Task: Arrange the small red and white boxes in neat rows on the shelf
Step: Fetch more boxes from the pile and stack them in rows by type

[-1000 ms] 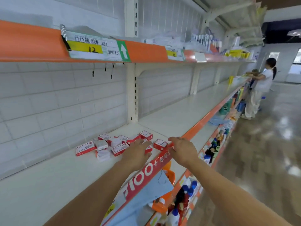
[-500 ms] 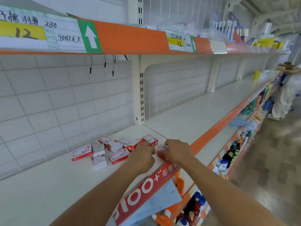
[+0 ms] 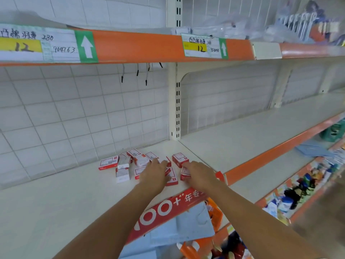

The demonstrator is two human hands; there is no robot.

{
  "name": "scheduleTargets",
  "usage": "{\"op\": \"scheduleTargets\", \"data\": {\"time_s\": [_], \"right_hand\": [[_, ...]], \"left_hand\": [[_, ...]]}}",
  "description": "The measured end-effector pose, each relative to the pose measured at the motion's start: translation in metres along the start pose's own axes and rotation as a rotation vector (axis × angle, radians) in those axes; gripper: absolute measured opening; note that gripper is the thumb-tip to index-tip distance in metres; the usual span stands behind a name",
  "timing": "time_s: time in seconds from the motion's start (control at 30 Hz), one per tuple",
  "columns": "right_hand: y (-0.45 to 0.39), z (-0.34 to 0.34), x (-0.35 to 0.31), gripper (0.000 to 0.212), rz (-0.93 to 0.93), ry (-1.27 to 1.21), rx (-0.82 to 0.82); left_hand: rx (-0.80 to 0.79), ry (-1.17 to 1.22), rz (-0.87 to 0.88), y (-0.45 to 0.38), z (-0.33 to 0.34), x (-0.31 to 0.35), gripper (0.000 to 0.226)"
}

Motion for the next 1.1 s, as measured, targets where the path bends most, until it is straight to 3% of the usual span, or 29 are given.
{"op": "scheduleTargets", "data": {"time_s": [0.2, 0.3, 0.47, 0.77, 1.1], "right_hand": [[0.008, -0.001, 0.0, 0.054, -0.063, -0.09, 0.09], [0.012, -0.006, -0.003, 0.056, -0.108, -0.119, 0.109], [0.022, -0.009, -0.031, 0.048, -0.229, -0.116, 0.106], [0.065, 0.01, -0.13, 0.046, -0.487, -0.149, 0.034], [0.163, 0.036, -0.276, 0.044, -0.722, -0.158, -0.058]], "left_hand": [[0.001, 0.135, -0.115, 0.014, -0.003, 0.001, 0.049], [0.081, 0.233, -0.187, 0.028, -0.008, -0.002, 0.049], [0.223, 0.162, -0.264, 0.062, -0.027, -0.011, 0.047], [0.23, 0.063, -0.443, 0.172, -0.053, -0.061, 0.046], [0.279, 0.016, -0.714, 0.354, -0.084, -0.119, 0.048]]}}
Point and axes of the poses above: each hand's wrist, its own y-axis away from the middle knuckle, its own z-axis out of the palm, x = y × z, the point moved 3 cm from there along -y, towards the middle knuckle, and after that the axes turned 10 degrees about z, right-handed, at the moved point
